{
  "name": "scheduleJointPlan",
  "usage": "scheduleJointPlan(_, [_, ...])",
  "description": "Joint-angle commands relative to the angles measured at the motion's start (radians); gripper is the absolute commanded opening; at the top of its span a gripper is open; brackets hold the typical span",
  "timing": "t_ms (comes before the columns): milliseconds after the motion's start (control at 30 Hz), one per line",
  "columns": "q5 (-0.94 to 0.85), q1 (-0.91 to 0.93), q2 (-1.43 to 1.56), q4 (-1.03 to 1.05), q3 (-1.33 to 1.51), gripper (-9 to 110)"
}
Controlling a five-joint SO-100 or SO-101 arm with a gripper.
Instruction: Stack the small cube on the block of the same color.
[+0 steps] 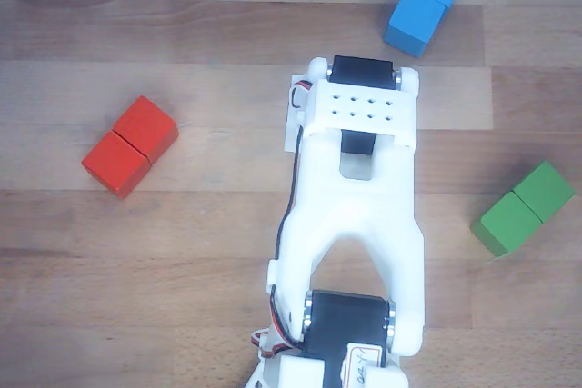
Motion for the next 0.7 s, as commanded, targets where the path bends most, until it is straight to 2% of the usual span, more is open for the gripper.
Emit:
scheduleJointPlan(0, [0.006,0.009,0.006,-0.009,-0.008,37])
scheduleJointPlan(467, [0.006,0.009,0.006,-0.009,-0.009,13])
scheduleJointPlan(667, [0.006,0.009,0.006,-0.009,-0.008,10])
